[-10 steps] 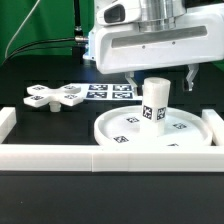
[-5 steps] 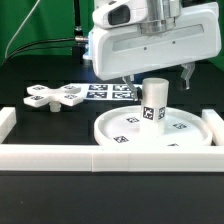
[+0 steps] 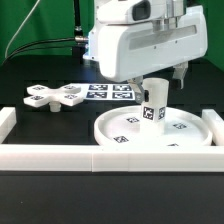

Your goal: Assemble round table

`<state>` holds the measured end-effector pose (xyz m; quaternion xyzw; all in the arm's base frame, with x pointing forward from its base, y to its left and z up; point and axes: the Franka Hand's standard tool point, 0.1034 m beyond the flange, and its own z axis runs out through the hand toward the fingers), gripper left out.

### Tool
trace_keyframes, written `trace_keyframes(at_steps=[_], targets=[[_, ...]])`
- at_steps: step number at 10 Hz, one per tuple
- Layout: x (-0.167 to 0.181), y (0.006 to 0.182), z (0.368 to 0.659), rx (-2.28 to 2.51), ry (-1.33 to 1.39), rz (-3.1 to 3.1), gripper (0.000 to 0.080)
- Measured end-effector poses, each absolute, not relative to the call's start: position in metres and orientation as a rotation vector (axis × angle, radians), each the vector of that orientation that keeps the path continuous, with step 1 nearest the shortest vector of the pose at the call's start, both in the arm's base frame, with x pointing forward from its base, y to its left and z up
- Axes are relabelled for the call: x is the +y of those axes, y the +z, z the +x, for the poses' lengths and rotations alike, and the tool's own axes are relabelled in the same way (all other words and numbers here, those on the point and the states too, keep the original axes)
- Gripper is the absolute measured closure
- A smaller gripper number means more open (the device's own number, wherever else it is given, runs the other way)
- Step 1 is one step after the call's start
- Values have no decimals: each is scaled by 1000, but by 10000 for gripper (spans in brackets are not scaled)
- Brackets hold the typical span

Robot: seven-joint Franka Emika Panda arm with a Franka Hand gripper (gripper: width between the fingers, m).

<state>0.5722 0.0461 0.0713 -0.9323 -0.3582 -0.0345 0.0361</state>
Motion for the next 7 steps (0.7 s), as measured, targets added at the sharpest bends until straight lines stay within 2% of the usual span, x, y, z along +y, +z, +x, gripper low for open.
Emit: trace_keyframes(at_steps=[7], targets=[[45, 67, 570, -1722, -68, -2611, 151]])
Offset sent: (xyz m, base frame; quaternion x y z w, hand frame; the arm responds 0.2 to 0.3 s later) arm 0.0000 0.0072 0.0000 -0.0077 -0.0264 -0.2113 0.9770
